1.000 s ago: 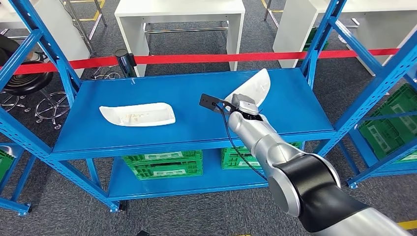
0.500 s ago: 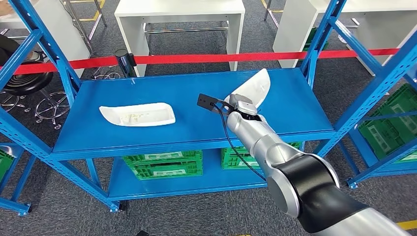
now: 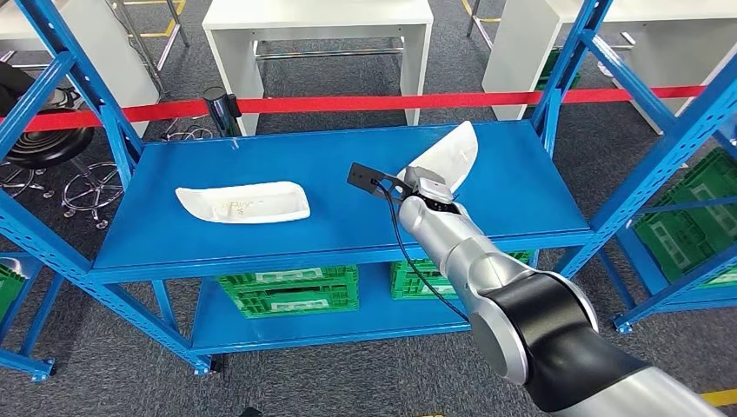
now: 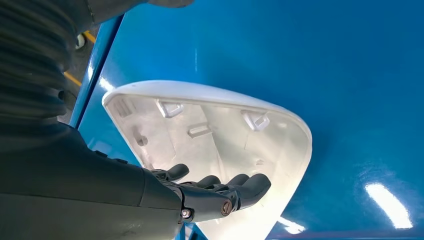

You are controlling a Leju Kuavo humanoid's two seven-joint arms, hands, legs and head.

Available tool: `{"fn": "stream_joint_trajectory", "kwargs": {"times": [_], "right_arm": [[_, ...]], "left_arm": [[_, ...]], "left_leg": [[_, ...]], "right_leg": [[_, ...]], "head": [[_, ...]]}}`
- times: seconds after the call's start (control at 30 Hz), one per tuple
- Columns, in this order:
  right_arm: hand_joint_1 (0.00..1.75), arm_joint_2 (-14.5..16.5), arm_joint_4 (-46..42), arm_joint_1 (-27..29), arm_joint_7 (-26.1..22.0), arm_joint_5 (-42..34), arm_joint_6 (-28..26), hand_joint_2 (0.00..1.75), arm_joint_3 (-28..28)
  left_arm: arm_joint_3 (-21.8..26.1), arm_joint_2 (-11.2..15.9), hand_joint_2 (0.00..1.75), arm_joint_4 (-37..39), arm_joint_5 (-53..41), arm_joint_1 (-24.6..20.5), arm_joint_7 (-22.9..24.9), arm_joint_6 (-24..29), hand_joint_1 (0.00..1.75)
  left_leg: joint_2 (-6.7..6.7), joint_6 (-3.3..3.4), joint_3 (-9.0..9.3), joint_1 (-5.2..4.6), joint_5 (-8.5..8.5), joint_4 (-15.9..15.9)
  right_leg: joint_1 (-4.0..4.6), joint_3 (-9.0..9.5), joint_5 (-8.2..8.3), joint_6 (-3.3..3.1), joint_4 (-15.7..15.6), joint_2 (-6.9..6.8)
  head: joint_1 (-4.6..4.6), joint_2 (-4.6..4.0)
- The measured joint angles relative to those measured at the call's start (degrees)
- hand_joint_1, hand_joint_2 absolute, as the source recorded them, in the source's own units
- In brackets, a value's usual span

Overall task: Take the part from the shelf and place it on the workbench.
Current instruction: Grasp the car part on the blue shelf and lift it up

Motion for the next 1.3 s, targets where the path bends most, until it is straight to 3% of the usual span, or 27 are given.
{"fn": "stream_joint_trajectory", "kwargs": {"times": [0.63, 1.3], "right_arm": [[0.0, 0.0, 0.2, 0.8, 3.6, -3.4, -0.7, 1.75, 0.0], [0.0, -0.1, 0.2, 1.3, 3.8, -3.5, -1.0, 1.75, 0.0]], "left_arm": [[0.3, 0.1, 0.0, 0.0, -0.4, 0.0, 0.3, 0.0, 0.0], [0.3, 0.2, 0.0, 0.0, -0.6, 0.0, 0.3, 0.0, 0.0]], "left_leg": [[0.0, 0.0, 0.0, 0.0, 0.0, 0.0], [0.01, 0.0, 0.0, 0.0, 0.0, 0.0]], "right_leg": [[0.0, -0.01, 0.0, 0.0, 0.0, 0.01], [0.0, -0.02, 0.0, 0.0, 0.0, 0.01]], "head": [[-0.01, 0.0], [-0.01, 0.0]]}}
